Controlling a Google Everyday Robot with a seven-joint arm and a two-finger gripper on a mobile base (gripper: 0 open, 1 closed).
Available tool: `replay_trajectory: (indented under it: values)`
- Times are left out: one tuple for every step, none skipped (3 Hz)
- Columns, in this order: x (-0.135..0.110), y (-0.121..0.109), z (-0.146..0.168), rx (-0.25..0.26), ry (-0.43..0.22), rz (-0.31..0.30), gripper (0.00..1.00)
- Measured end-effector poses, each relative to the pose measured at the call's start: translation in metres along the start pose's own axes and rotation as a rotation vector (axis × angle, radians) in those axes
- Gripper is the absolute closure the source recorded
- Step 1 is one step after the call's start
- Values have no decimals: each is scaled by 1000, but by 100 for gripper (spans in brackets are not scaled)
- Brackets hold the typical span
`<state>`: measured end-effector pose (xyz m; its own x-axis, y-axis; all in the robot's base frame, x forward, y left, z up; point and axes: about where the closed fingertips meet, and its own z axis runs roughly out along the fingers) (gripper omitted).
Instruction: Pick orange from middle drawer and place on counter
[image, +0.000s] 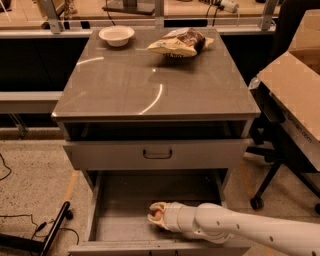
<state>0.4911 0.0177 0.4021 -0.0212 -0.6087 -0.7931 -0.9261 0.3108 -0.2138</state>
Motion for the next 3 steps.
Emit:
replay_trajectory:
  values:
    - [-1,0,0,-1,-1,0,60]
    - [-1,0,0,-1,-1,0,36]
    - [-1,0,0,-1,-1,0,13]
